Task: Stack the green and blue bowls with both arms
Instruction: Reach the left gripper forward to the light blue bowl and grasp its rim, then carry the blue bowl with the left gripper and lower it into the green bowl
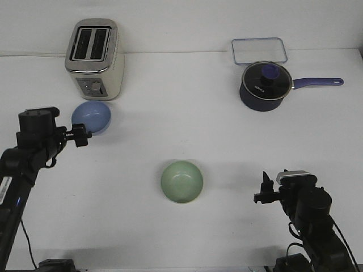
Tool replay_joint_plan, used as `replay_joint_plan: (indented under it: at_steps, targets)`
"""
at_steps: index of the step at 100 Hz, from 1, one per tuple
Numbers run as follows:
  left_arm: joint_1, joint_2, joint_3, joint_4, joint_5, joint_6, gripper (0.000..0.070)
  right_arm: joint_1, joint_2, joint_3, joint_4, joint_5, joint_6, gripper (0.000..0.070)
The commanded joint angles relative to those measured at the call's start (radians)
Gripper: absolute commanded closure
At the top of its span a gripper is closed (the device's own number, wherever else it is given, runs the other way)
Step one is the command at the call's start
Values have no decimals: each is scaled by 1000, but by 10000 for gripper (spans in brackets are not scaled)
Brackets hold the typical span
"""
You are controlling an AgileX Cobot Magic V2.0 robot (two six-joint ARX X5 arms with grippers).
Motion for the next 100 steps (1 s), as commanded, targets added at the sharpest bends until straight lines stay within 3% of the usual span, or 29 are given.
replay_joint_plan:
  at_steps: [1,32,77,83,93,100]
  targets:
    - [26,83,73,6,-4,-1,225,2,3,14,9,2,13,271]
    - [91,430,281,10,33,7,226,2,3,14,9,2,13,271]
    - [111,676,290,63,34,-2,249,2,4,14,10,2,13,271]
    - [111,677,290,68,34,-1,331,2,4,14,10,2,13,271]
    - [111,677,290,82,35,0,614,2,4,14,10,2,13,271]
    - [111,677,290,82,40,6,659,2,4,14,10,2,13,271]
